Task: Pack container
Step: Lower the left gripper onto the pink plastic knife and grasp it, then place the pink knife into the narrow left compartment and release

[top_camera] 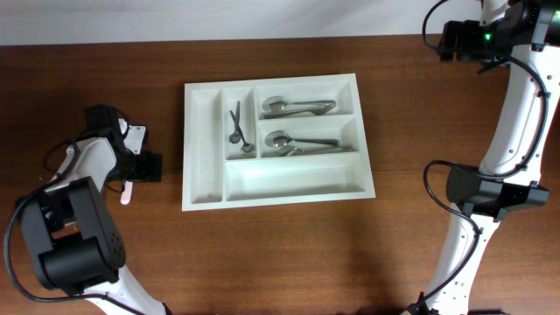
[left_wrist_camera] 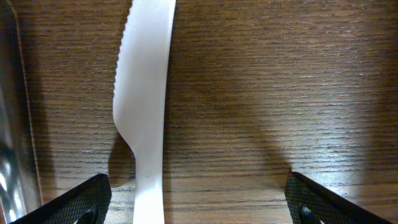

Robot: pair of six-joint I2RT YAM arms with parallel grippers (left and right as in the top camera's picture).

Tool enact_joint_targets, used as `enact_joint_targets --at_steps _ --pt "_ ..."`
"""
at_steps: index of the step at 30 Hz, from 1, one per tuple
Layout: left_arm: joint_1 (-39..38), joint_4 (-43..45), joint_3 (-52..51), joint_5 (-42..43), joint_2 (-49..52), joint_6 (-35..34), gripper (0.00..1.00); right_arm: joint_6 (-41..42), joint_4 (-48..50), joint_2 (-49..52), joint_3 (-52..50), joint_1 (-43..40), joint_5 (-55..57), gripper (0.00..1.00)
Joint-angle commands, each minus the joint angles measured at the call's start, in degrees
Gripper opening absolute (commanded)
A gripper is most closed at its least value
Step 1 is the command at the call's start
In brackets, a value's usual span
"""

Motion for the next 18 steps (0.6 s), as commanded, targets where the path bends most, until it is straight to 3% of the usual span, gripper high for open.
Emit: enact_joint_targets --at_steps 1,4,5,8,13,15,17,18 --pt "0.5 0.0 -0.4 -0.3 4.2 -0.4 0.92 0.5 -0.2 -0.5 0.1 -0.4 0.1 0.99" --pt "0.5 0.0 -0.4 -0.4 4.9 -0.4 0.92 0.5 -0.2 -0.5 0.1 -0.4 0.1 0.99" --pt "0.5 0.0 -0.4 -0.4 4.9 -0.4 0.89 0.5 -0.2 -0.5 0.1 -0.4 0.1 0.99" --pt "0.5 -0.3 -0.4 -0.4 4.9 -0.4 0.67 0.5 -0.2 -0.5 0.1 -0.4 0.1 0.99" --pt "0.5 -0.7 -0.4 -0.4 4.9 -0.6 0.60 0.5 -0.2 -0.5 0.1 -0.4 0.1 0.99" --pt "0.5 -0.9 -0.4 -0.4 4.9 -0.6 0.47 0.5 -0.2 -0.5 0.1 -0.4 0.1 0.99" --pt "0.5 -1.1 -0.4 -0.4 4.9 -0.6 0.27 0.5 -0.2 -0.5 0.1 -0.4 0.1 0.99" --pt "0.5 -1.2 -0.4 -0.4 4.9 -0.6 0.23 0.5 -0.2 -0.5 0.1 -0.4 0.1 0.99"
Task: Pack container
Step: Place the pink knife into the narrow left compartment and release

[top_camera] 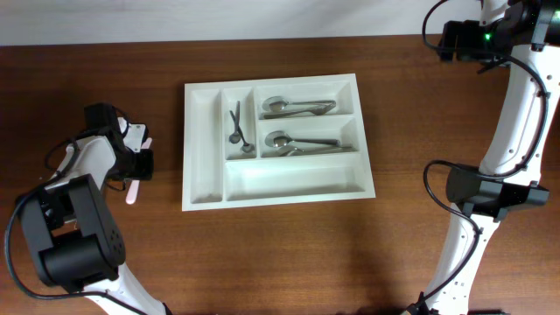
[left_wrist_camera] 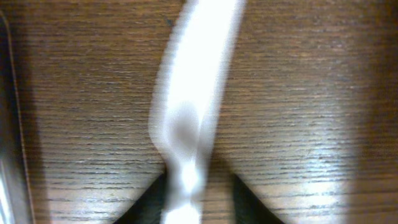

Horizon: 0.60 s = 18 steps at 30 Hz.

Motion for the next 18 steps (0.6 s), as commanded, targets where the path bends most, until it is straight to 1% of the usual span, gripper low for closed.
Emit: enact_joint_targets --at_steps 1,5,9,10,14,18 --pt "0.2 -0.9 -1.4 -1.7 3.9 0.1 0.22 0.5 -0.2 -0.5 0.1 -0.4 0.1 0.99" --pt "0.2 -0.9 -1.4 -1.8 3.9 0.0 0.21 0.5 -0.2 -0.5 0.1 -0.4 0.1 0.98" --pt "0.2 -2.6 0.3 -1.8 3.9 0.0 0.10 0.5 -0.2 -0.5 0.1 -0.4 0.1 0.99" --pt "0.2 -3.4 1.3 -1.8 3.9 -0.3 0.09 0.5 -0.2 -0.5 0.1 -0.4 0.1 0.99" --pt "0.1 -9.8 9.6 -2.2 3.9 -1.6 0.02 0.5 -0.2 -0.5 0.1 -0.4 0.1 0.99" --pt "-0.3 -16.4 18.8 -2.1 3.9 -5.4 0.02 0.5 -0.2 -0.5 0.1 -0.4 0.1 0.99"
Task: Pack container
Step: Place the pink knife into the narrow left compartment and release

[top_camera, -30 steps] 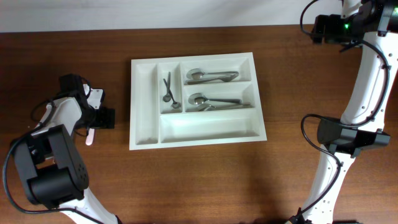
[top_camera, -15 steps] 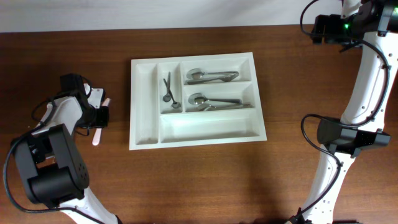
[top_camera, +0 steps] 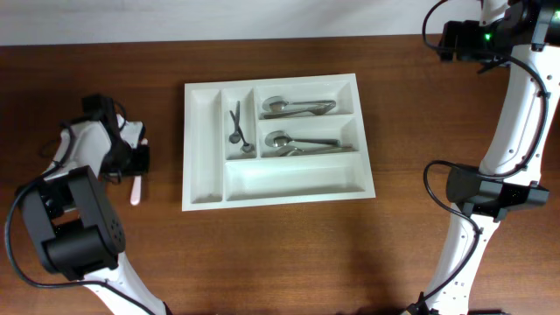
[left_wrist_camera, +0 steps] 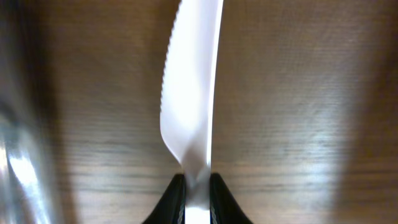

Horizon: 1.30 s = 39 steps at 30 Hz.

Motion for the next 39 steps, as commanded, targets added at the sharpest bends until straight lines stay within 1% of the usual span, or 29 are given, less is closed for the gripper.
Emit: enact_joint_targets --at_steps 1,3,7,10,12,16,22,30,31,32,34,36,39 --pt "-0.5 -4.4 9.8 -0.6 -0.2 -4.7 0.02 0.5 -0.2 -0.5 0.1 -0.4 0.1 0.99" --pt "-1.2 -7.9 14.5 0.0 -0.2 -5.8 0.02 0.5 -0.2 -0.5 0.1 -0.4 0.1 0.99" --pt "-4.2 -14.6 22.2 5.0 -0.2 -5.8 0.02 0.5 -0.2 -0.5 0.1 -0.4 0.1 0.99" --pt "-7.3 -17.2 24.8 7.8 -0.2 -7.4 0.02 0.5 -0.2 -0.5 0.1 -0.4 0.1 0.99" --pt "-9.8 -17.6 24.9 8.0 -0.2 -10.2 0.02 0.5 -0.2 -0.5 0.1 -0.4 0.1 0.99" --pt "-15.5 -16.6 24.9 7.6 -0.2 -12.8 0.02 0.5 -0.2 -0.5 0.1 -0.4 0.1 0.99" --pt "-19.4 -16.4 24.5 6.8 0.2 -20.0 0.02 0.5 -0.2 -0.5 0.1 -0.4 0.1 0.99" --pt "-20.3 -16.4 24.5 6.9 2.5 -20.6 0.02 0.5 -0.2 -0.5 0.1 -0.4 0.1 0.99" --pt "-20.3 -16.4 24.5 6.9 2.9 -20.6 0.04 0.5 -0.2 -0.5 0.1 -0.4 0.1 0.99" --pt "-20.3 -16.4 24.5 7.1 3.1 -20.6 0.09 0.5 -0.2 -0.5 0.1 -0.4 0.1 0.99" --pt "-20.3 -16.4 24.5 7.3 3.2 -20.6 0.22 0.5 -0.2 -0.5 0.1 -0.4 0.1 0.99" --pt "-20.3 -16.4 24.6 7.3 3.2 -20.6 0.27 0.5 -0.2 -0.5 0.1 -0.4 0.1 0.99" --pt "-20.3 -16.3 24.8 7.3 3.2 -20.6 0.38 0.5 -0.2 -0.5 0.1 -0.4 0.1 0.99"
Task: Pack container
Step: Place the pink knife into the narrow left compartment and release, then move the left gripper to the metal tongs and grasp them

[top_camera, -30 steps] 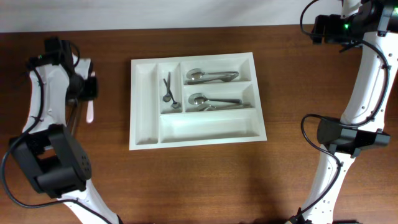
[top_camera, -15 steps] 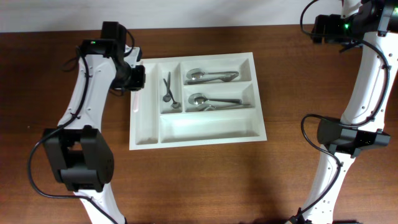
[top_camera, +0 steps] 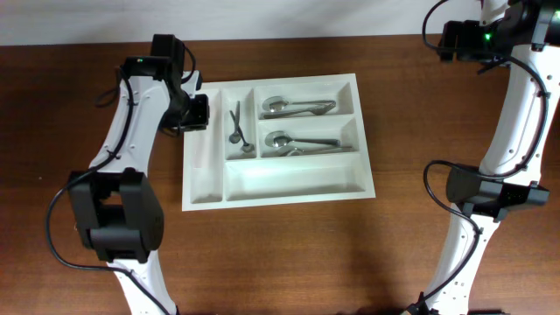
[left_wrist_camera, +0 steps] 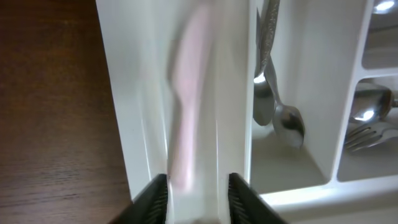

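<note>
The white cutlery tray lies mid-table. My left gripper hangs over the far end of its long left compartment. In the left wrist view the left gripper stands open, its fingers wider apart than the white plastic knife. That knife shows as a pale blur lying lengthwise in the compartment. The overhead view does not show the knife against the white tray. My right gripper is raised at the far right corner, too small to read.
Small metal teaspoons fill the narrow slot beside the left compartment. Metal spoons and forks lie in the two right slots. The long front compartment holds nothing. The right arm's base stands at the table's right.
My left gripper was shut on the knife over the bare table left of the tray. It is now over the tray's left compartment, open, with the knife in the compartment.
The left gripper first stood open around the knife lying on the table left of the tray. It then shut on the knife's handle and held it there. Now the knife is in the tray's left compartment and the jaws are apart. The right arm has stayed still.
</note>
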Robot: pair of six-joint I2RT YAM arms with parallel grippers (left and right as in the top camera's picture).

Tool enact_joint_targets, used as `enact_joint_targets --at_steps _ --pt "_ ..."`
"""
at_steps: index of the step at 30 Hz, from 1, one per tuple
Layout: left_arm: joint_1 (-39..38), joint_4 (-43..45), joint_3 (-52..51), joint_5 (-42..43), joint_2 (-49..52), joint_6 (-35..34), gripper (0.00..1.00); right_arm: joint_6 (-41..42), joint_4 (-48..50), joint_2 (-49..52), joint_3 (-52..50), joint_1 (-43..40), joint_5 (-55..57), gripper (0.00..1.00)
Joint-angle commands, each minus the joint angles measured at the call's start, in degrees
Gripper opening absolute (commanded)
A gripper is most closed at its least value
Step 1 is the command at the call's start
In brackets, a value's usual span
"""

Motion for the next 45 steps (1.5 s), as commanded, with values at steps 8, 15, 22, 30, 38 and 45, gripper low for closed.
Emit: enact_joint_targets --at_steps 8,15,22,30,38,45 --pt "2.0 -5.0 5.8 -2.5 0.2 1.9 0.40 0.5 -0.2 -0.5 0.1 -0.4 0.1 0.99" --pt "9.0 -15.6 11.9 -16.9 0.2 7.6 0.45 0.5 -0.2 -0.5 0.1 -0.4 0.1 0.99" --pt "17.0 -15.8 11.4 -20.5 0.6 7.6 0.56 0.5 -0.2 -0.5 0.1 -0.4 0.1 0.99" --pt "23.0 -12.5 11.1 -20.0 0.7 8.3 0.79 0.5 -0.2 -0.5 0.1 -0.4 0.1 0.99" --pt "23.5 -9.3 7.9 -18.4 3.0 16.8 0.80 0.5 -0.2 -0.5 0.1 -0.4 0.1 0.99" --pt "23.6 -4.0 3.5 -17.4 7.7 23.6 0.85 0.5 -0.2 -0.5 0.1 -0.4 0.1 0.99"
